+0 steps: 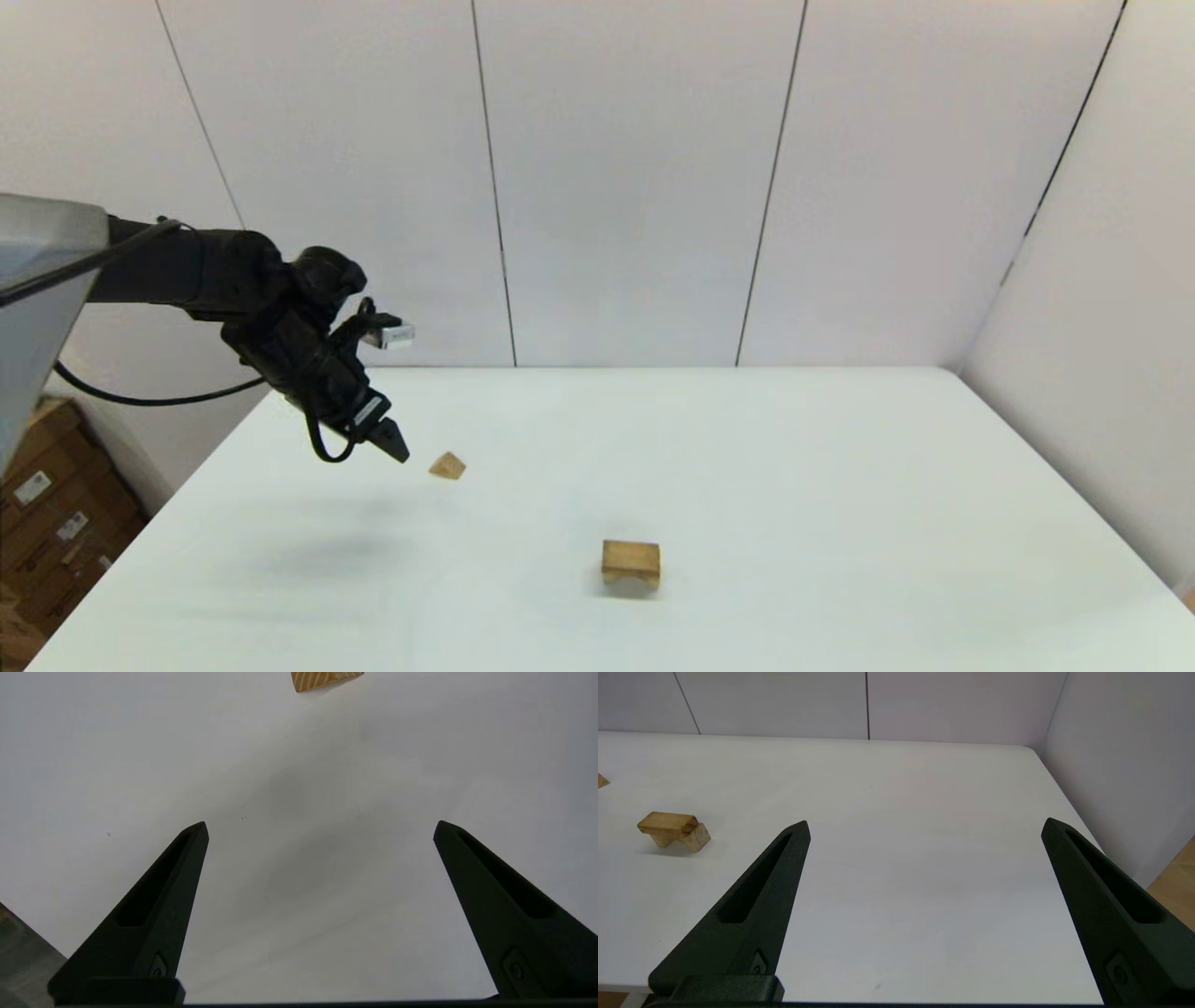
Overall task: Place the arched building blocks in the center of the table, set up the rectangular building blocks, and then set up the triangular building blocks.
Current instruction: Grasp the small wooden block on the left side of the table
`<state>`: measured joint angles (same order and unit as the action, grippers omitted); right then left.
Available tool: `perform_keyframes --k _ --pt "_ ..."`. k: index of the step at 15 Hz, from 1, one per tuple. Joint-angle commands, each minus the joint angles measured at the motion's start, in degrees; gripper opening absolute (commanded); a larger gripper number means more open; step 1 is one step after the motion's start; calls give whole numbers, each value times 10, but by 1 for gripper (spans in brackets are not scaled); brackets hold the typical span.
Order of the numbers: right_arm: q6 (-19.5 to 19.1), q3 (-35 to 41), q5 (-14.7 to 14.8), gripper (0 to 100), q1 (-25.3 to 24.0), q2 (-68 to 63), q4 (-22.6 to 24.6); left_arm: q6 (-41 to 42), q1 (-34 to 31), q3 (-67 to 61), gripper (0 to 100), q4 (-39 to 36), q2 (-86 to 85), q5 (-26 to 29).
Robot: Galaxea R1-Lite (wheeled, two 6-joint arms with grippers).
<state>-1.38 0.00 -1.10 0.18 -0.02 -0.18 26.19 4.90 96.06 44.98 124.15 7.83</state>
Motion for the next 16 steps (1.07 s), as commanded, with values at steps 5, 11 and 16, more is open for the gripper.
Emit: perform_keyframes --k 5,11,16 --pt "0 0 0 100 0 0 0 329 -1 138 100 107 101 1" --pt "0 0 0 100 0 0 0 519 -1 165 100 128 136 -2" --pt "0 0 0 100 0 0 0 550 13 171 100 126 165 -1"
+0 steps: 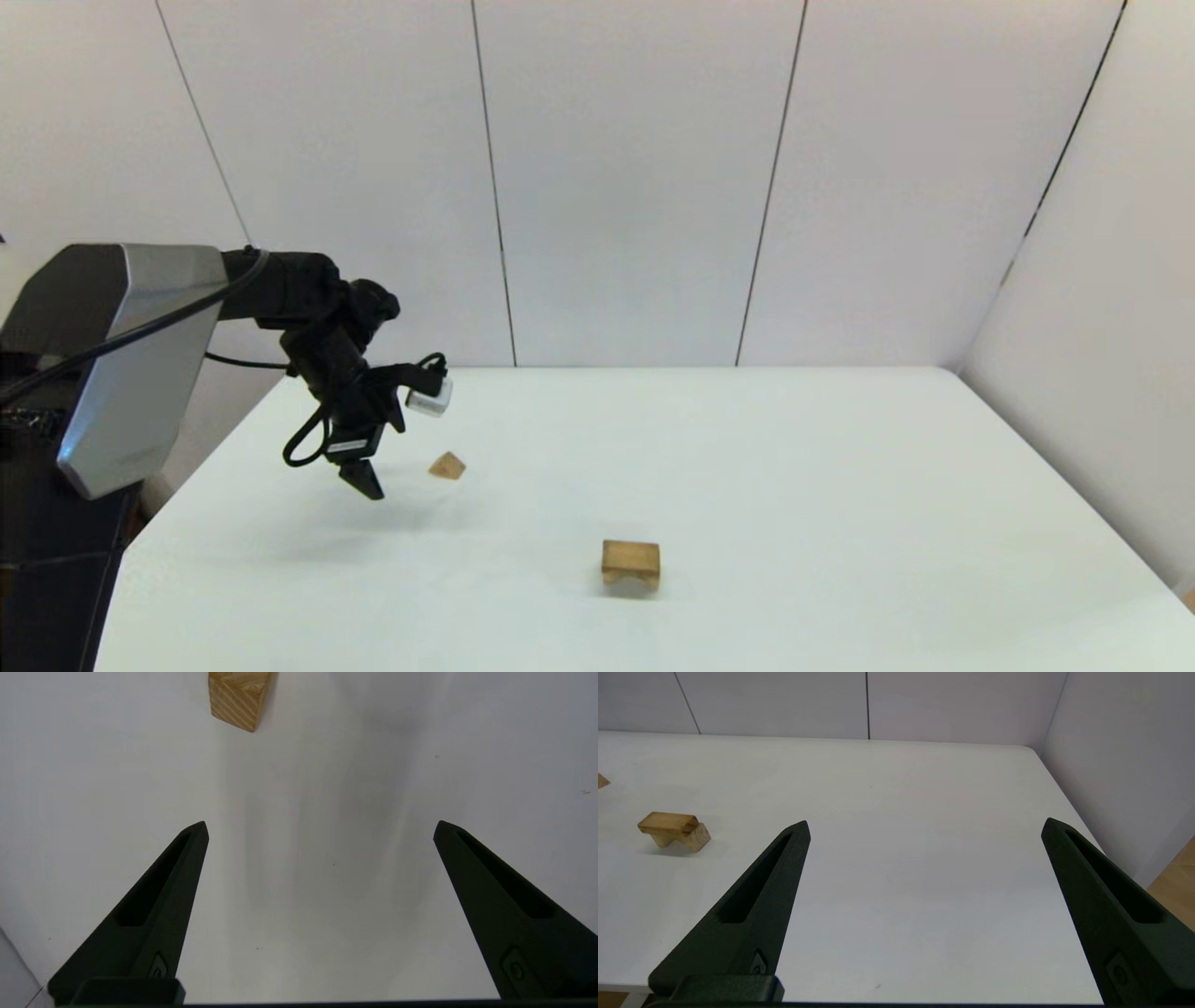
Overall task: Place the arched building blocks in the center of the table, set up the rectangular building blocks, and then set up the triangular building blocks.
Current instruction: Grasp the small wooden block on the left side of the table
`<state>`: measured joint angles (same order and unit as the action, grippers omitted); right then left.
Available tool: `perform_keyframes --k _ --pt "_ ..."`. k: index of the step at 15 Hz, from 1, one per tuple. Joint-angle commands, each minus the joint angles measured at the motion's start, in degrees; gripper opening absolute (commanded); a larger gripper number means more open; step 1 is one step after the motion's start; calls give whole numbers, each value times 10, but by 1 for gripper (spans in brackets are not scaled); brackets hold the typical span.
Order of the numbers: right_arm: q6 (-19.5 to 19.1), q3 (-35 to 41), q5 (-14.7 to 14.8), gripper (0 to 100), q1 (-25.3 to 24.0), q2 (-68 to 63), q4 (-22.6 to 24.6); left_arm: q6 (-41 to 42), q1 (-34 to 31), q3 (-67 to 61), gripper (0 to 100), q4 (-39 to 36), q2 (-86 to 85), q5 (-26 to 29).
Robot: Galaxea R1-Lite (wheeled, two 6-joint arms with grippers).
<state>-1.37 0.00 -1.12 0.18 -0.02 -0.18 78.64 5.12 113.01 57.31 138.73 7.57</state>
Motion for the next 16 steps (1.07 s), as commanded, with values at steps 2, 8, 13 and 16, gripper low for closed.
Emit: perform_keyframes --k 2,8,13,16 --pt "0 0 0 100 0 0 0 25 21 1 100 3 19 3" --pt "0 1 0 100 0 0 0 -1 51 2 100 3 17 3" --pt "0 0 0 100 0 0 0 -1 56 6 100 -4 18 3" --pt "0 0 0 100 0 0 0 2 56 6 100 -33 26 12"
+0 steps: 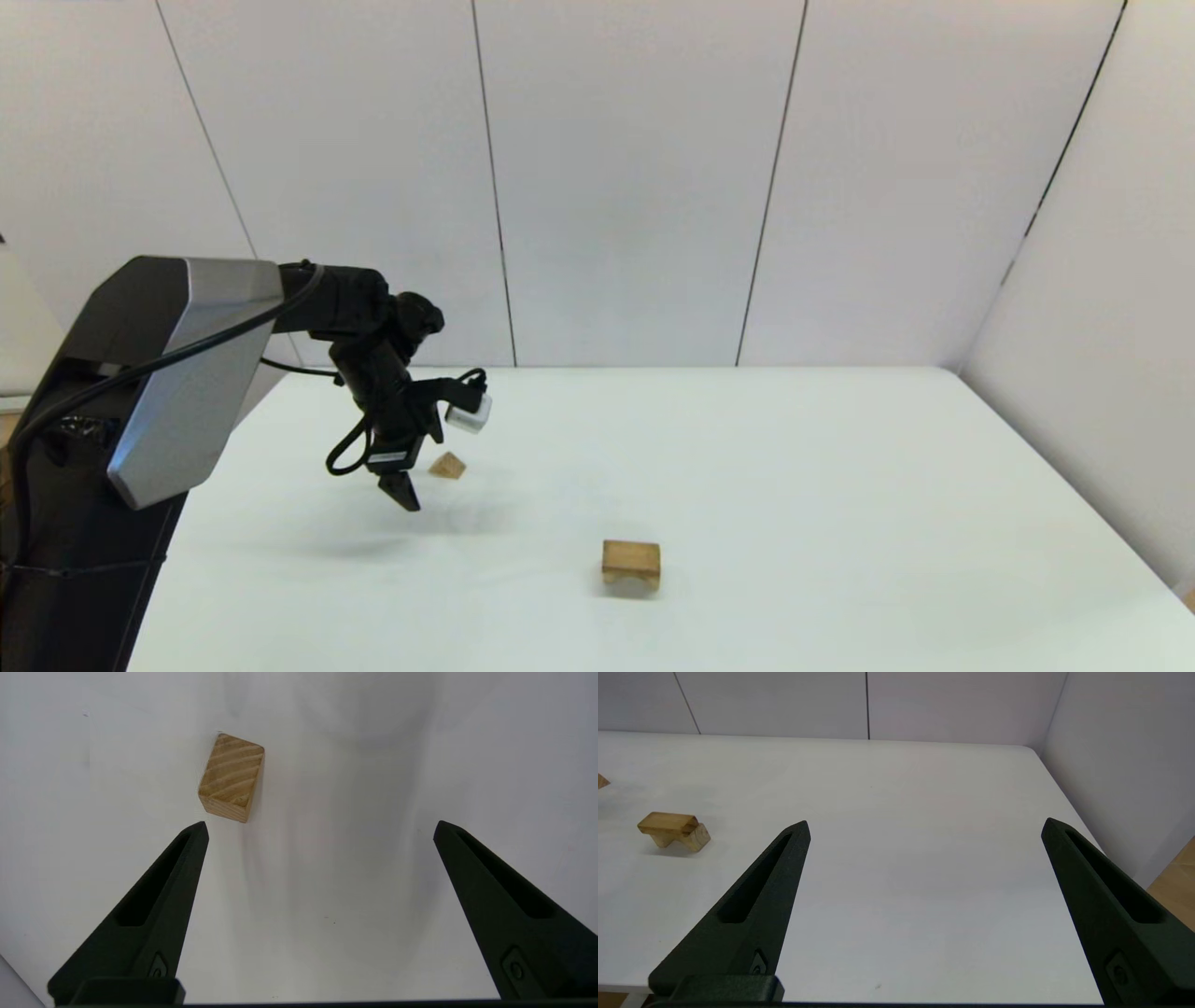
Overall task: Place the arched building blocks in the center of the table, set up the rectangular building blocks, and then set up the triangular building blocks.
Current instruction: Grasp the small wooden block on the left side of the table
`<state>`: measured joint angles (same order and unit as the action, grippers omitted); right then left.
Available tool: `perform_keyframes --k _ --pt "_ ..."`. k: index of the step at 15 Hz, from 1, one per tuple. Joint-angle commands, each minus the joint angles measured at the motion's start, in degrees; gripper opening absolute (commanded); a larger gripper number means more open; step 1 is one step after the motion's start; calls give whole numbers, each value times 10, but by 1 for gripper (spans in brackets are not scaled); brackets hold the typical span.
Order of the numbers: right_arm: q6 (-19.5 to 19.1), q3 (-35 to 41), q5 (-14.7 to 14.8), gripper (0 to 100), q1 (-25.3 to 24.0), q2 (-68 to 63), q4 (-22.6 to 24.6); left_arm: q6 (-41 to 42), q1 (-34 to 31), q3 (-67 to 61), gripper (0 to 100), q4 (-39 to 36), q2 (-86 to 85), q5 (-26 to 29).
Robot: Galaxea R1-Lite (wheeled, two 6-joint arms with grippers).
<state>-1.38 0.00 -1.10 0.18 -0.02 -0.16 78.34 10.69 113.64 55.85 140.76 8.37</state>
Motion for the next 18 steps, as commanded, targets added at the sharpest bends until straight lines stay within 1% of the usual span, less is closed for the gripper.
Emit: perform_keyframes --k 1,7,18 --pt "0 0 0 100 0 0 0 4 0 0 100 -25 9 4" --pt "0 0 0 100 0 0 0 0 -2 1 100 -47 34 2" --pt "0 0 0 100 0 0 0 -1 -8 1 100 -49 46 2"
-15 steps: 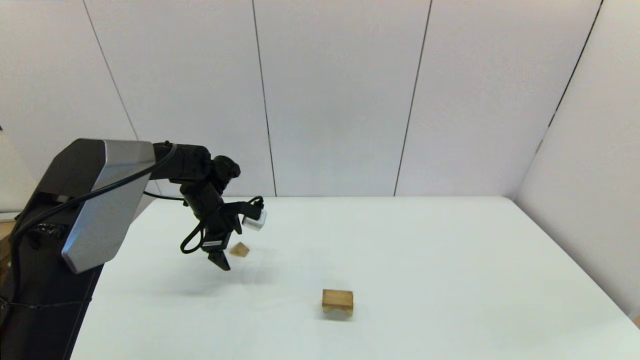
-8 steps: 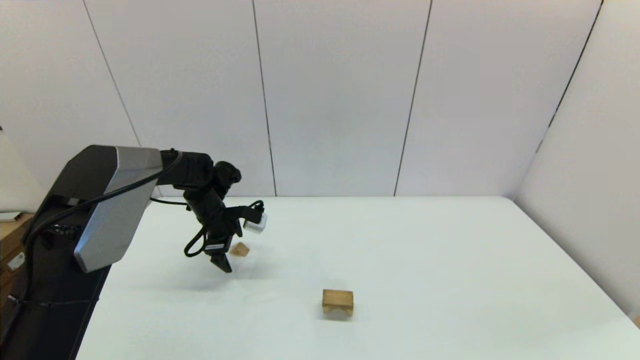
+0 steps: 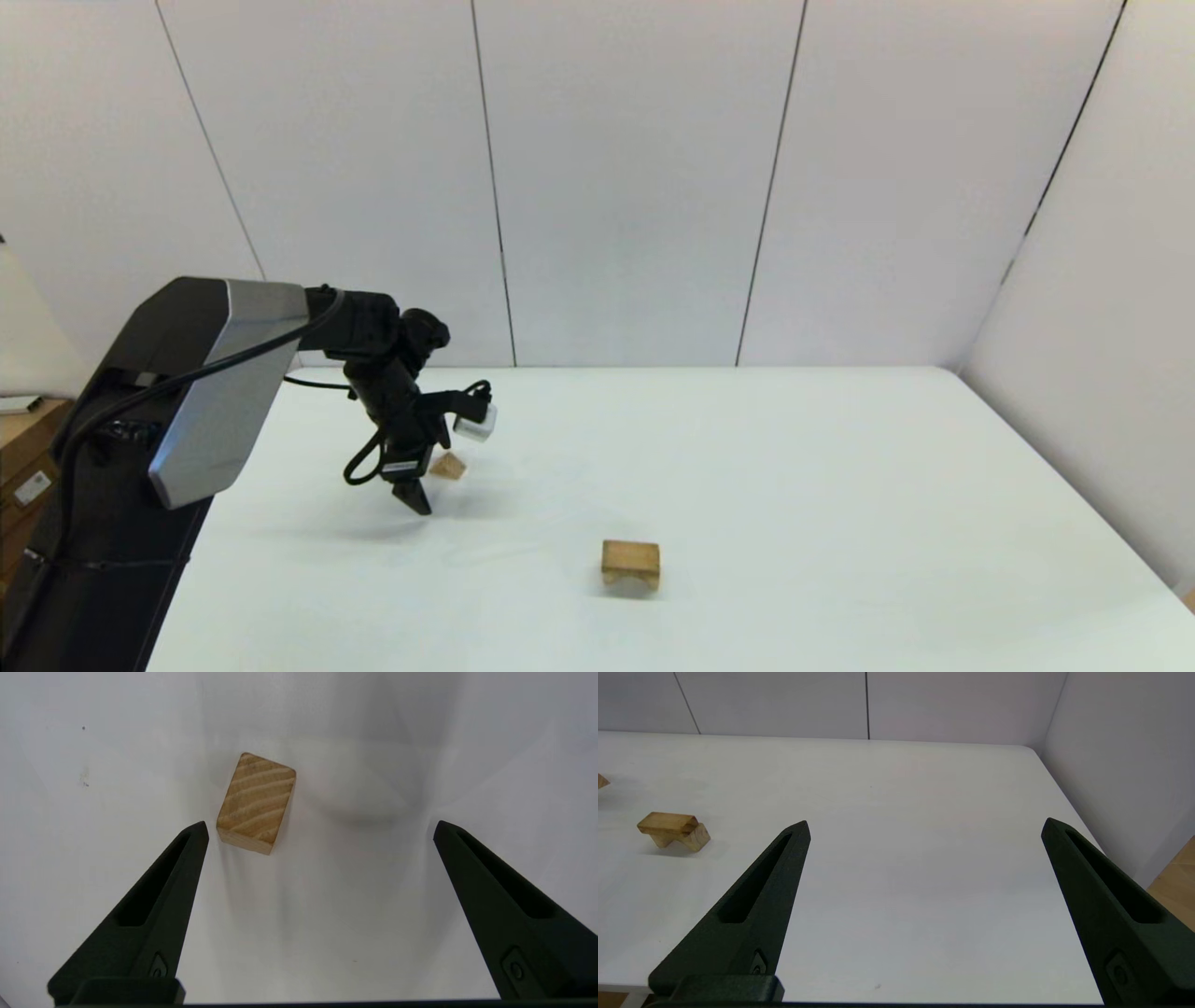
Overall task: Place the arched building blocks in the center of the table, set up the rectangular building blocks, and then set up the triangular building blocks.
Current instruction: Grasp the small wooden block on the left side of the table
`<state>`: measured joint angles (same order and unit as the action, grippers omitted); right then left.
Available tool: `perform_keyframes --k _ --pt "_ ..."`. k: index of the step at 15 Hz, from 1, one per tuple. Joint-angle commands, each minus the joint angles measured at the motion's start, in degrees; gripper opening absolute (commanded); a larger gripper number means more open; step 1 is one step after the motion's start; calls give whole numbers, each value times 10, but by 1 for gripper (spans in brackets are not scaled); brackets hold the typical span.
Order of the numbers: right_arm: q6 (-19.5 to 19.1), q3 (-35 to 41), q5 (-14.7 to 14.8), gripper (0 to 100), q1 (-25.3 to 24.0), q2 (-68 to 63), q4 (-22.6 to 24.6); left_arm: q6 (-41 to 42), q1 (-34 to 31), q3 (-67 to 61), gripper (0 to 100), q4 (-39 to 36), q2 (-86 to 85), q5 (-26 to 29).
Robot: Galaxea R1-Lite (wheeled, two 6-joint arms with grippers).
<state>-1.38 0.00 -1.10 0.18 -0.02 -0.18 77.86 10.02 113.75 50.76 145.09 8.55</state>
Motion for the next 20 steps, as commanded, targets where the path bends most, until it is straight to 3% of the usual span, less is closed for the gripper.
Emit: perform_keyframes --k 1,20 --pt "0 0 0 100 0 0 0 4 -3 0 100 2 3 1" --pt "0 0 0 100 0 0 0 6 -4 2 100 4 5 8"
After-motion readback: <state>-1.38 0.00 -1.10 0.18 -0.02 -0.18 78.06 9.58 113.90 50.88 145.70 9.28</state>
